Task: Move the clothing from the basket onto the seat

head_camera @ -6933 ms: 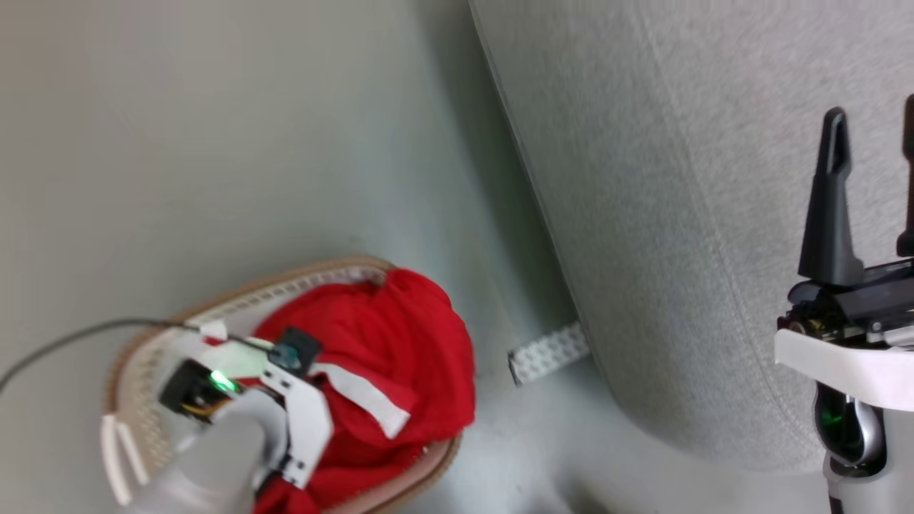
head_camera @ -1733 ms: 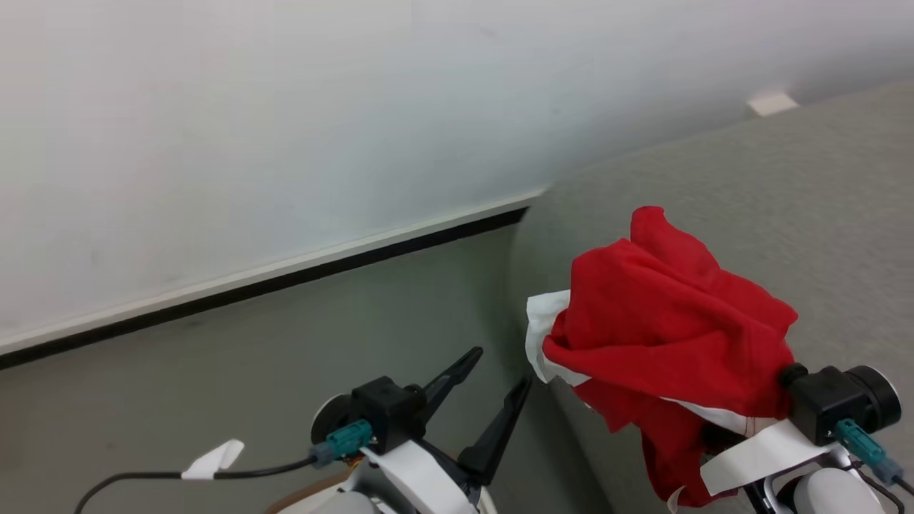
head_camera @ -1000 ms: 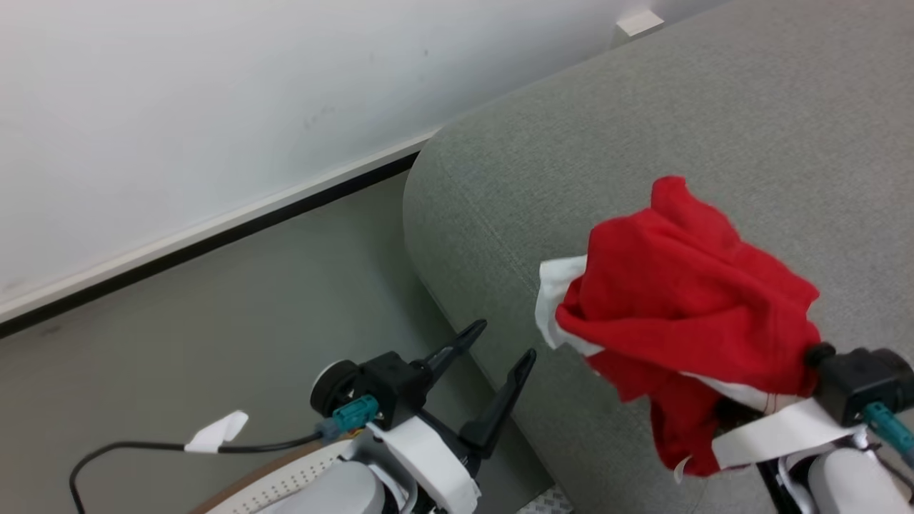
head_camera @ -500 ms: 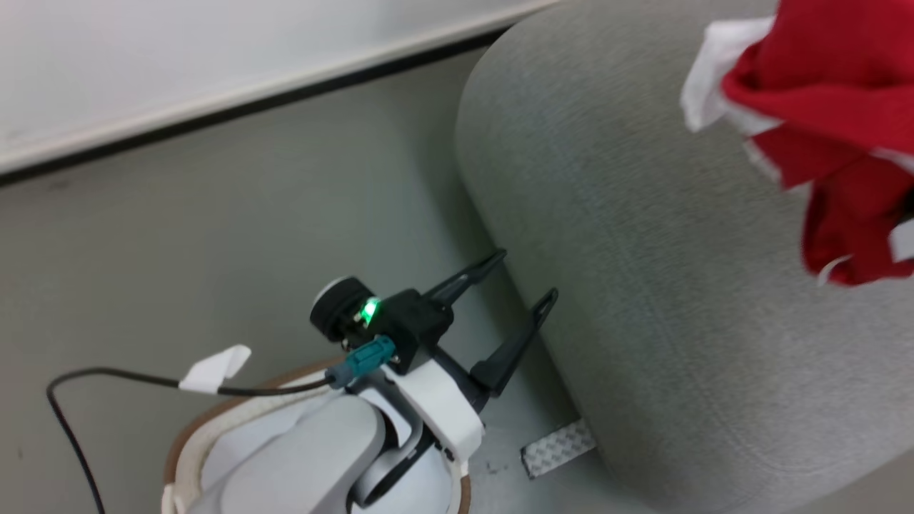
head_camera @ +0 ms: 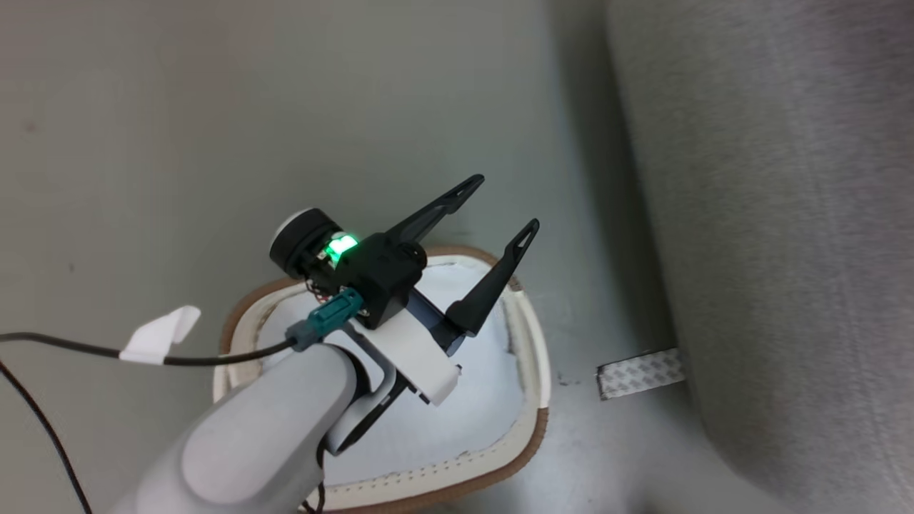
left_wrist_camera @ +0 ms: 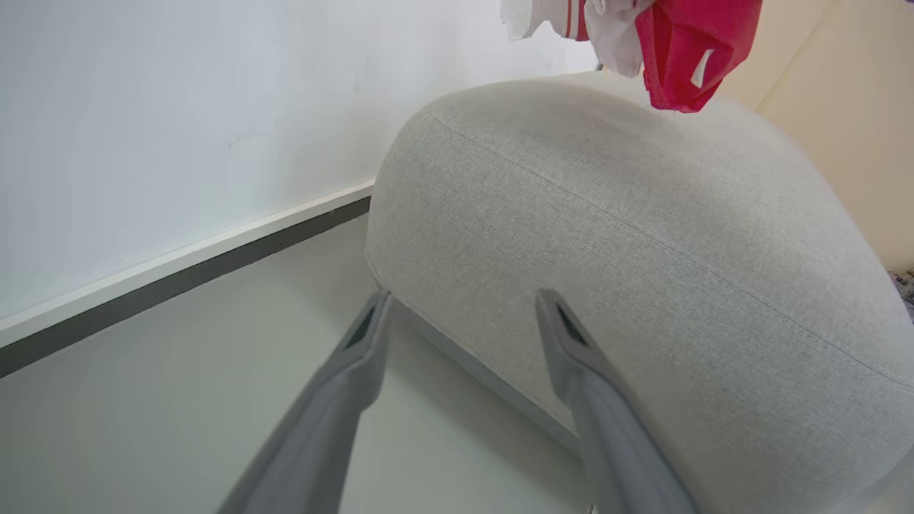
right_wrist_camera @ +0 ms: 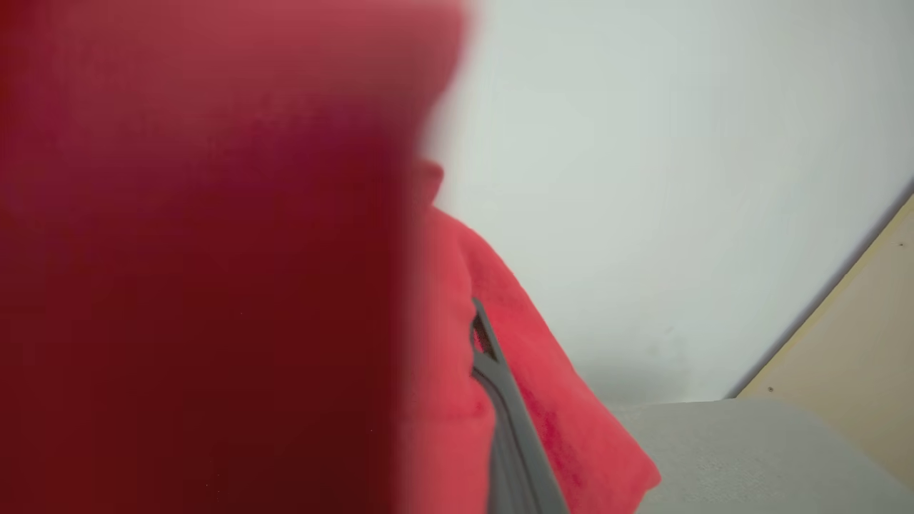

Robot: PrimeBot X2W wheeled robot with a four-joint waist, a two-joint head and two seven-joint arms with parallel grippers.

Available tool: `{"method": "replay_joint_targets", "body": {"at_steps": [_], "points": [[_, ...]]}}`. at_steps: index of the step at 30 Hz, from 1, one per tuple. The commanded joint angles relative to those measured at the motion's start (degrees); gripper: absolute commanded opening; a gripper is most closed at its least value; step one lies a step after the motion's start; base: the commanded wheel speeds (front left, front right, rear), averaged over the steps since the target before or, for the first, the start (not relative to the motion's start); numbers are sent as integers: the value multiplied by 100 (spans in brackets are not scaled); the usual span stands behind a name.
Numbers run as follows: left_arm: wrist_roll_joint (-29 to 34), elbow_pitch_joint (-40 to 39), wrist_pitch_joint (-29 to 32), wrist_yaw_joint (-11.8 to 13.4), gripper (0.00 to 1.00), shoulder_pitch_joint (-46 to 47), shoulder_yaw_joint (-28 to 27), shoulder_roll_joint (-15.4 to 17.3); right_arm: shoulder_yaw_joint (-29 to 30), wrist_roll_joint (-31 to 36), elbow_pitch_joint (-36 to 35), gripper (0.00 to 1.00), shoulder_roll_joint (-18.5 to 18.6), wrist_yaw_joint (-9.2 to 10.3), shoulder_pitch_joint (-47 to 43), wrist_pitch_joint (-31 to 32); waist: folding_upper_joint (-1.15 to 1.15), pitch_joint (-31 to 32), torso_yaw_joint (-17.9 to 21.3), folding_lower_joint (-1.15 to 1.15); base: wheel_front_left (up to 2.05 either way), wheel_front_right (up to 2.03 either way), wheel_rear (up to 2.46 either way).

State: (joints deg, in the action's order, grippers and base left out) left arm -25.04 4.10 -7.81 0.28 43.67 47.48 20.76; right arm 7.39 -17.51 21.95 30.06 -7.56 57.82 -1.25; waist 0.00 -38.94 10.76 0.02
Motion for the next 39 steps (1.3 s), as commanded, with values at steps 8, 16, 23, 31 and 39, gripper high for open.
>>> {"method": "replay_joint_targets", "body": {"at_steps": [8, 16, 23, 31, 39], "points": [[43, 95, -176, 1, 100, 201, -34, -40, -421, 24, 1621, 0, 332, 14, 42, 593, 0, -446, -548, -2, 0, 0, 0], [-94, 361, -308, 51, 100, 21, -46, -56, -987, -317, 2200, 100, 323, 14, 6, 1007, 0, 17, -414, -2, 0, 0, 0], [-306, 626, -487, 119, 100, -331, -99, -104, -1611, -400, 2180, 100, 369, 14, -275, 933, 0, 1000, -229, -2, 0, 0, 0], [-613, 705, -646, 363, 100, -995, -379, 41, -2428, -964, 1274, 100, 803, 14, -997, 941, 0, 2252, -195, -2, 0, 0, 0], [-1033, 435, -721, 667, 100, -1687, -975, 230, -2380, -1322, 230, 100, 898, 14, -1775, 537, 0, 3222, -368, -2, 0, 0, 0]]}}
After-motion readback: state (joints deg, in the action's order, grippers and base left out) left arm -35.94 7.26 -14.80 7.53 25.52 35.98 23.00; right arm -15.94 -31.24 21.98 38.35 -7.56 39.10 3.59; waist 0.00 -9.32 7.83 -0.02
